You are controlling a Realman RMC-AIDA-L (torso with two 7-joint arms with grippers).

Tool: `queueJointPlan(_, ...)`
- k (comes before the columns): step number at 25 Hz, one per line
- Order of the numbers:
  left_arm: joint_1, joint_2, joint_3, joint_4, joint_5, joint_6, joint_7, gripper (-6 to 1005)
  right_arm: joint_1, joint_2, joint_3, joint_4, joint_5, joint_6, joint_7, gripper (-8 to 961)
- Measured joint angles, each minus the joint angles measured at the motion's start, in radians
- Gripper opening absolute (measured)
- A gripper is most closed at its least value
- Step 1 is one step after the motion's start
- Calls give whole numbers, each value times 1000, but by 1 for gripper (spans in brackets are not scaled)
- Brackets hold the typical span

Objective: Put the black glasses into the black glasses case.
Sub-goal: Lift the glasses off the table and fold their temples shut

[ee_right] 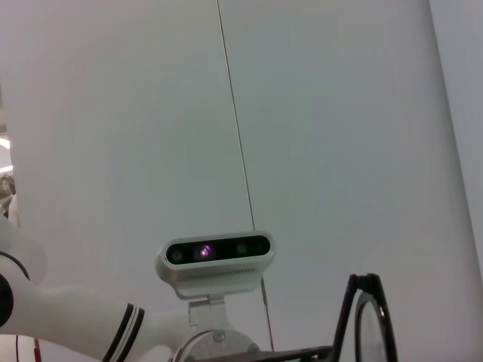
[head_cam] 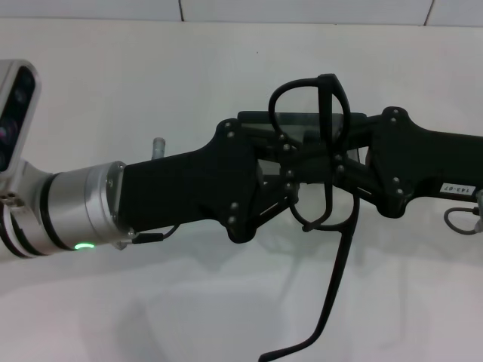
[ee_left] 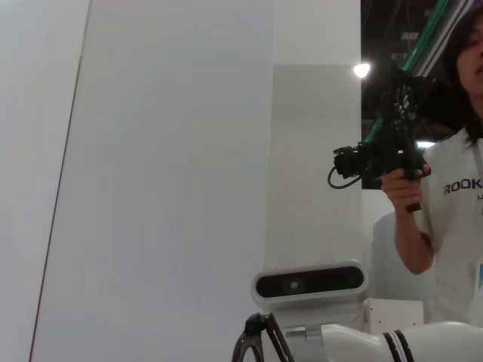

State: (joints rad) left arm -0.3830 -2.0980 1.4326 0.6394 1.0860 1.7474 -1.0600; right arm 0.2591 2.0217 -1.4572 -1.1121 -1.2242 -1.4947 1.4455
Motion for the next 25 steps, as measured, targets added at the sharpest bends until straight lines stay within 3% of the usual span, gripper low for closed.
queueJointPlan(10,3,4,-8,0,-11,83,8,115,-1,-1,73,77,32,-46,-40,114)
queueJointPlan(18,-1,7,-20,-6,-25,96,10,115,5,-2,259,271,200,-324,-143,114)
queueJointPlan(25,-68,5,44,-13,49,97,2,115,19,1,320,415,406,-407,-224,114)
